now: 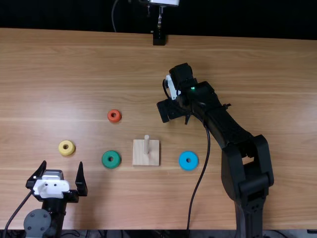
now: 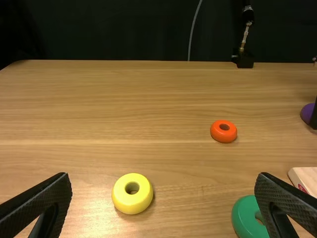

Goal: Build the Hanoi tower: stack the rings onto the peg from bottom to top in this color order: purple, dark blue, light blue, dark green, light green, yellow, orange.

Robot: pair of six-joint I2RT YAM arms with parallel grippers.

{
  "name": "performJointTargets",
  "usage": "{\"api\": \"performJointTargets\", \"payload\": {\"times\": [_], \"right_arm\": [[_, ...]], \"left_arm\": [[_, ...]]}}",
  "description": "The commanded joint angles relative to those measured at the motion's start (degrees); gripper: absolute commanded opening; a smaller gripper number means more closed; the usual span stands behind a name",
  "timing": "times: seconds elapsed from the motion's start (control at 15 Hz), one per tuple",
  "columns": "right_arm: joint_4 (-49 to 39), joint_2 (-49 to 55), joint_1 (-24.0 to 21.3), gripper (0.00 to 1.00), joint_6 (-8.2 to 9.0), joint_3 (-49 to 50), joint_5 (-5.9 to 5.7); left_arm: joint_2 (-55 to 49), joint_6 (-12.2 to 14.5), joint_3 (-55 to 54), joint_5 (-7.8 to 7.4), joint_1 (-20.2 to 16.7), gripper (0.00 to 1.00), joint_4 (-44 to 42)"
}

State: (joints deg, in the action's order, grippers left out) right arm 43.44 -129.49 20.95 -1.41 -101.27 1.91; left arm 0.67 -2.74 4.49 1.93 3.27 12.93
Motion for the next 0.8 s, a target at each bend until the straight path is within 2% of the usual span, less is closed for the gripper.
{"api": "performJointTargets", "payload": {"times": [0.0, 0.73], "right_arm": [[0.2, -1.9, -0.2, 1.0, 0.25, -2.5, -0.12], [-0.5, -3.3, -0.1, 1.0, 0.57, -4.0, -0.12]], "left_arm": [[-0.7, 0.8, -2.8, 0.28, -0.5, 1.0, 1.0], [-0.7, 0.8, -2.8, 0.28, -0.5, 1.0, 1.0]]}}
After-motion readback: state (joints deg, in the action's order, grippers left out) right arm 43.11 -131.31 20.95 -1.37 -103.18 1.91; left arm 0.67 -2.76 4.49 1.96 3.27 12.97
